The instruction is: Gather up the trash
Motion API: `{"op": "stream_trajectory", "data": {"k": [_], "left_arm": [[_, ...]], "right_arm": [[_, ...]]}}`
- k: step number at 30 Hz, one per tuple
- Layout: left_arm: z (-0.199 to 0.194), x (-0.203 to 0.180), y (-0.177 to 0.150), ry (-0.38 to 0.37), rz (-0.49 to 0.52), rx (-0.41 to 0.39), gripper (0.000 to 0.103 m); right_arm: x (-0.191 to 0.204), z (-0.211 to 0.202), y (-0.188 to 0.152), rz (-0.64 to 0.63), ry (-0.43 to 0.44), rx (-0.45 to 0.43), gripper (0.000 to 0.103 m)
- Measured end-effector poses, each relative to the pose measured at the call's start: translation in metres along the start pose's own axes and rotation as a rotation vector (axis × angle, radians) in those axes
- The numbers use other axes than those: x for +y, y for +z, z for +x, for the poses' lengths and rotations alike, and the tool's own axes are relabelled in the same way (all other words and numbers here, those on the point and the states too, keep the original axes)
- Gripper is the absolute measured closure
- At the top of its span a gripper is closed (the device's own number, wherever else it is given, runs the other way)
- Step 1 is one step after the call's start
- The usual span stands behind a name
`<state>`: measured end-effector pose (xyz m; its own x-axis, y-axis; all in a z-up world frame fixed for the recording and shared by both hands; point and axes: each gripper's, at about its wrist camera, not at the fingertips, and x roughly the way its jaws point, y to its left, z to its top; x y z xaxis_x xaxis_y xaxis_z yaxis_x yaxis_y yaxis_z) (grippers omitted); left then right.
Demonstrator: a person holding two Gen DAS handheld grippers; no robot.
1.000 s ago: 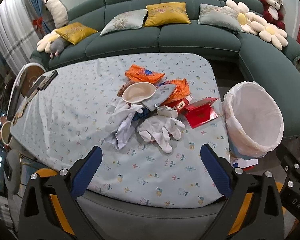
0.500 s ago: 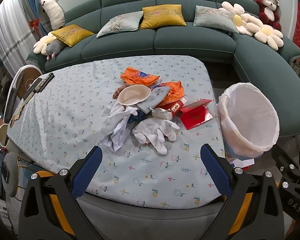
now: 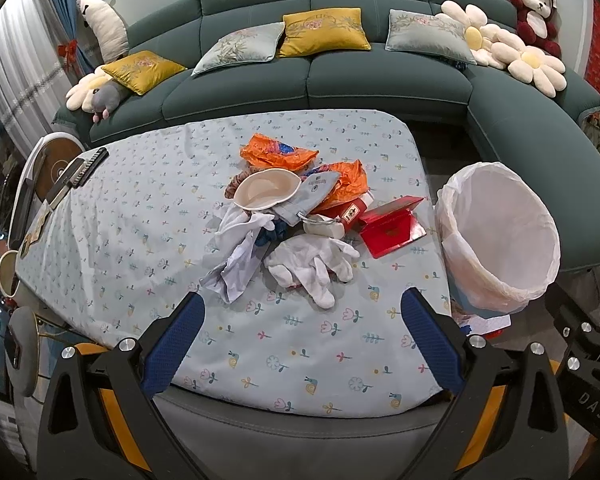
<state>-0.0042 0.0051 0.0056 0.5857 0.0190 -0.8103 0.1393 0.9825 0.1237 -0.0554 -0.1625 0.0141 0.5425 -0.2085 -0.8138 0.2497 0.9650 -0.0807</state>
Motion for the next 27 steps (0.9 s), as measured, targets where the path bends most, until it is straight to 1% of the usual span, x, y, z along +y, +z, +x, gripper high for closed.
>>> {"op": "stream_trajectory", "data": {"k": [12,21,27], "left_arm": [[0.0007,0.0007,0.0032,0.017,0.001,-0.003,0.009],[-0.0029,-0.0023,0.0039,0.003,0.013,-0.018,0.009],[0.0010,-0.0023,0.0035,0.004,0.009,0.000,0.009]], "right_arm": [[-0.0036,0.0012,0.0023,0.000,-0.007,0.001,0.007],[-0.0022,0.0011,0.0016,-0.001,-0.005,-0.001,0.007],[-0.0023,0.0008,0.0018,-0.002,-0.005,-0.001,0.007]]}}
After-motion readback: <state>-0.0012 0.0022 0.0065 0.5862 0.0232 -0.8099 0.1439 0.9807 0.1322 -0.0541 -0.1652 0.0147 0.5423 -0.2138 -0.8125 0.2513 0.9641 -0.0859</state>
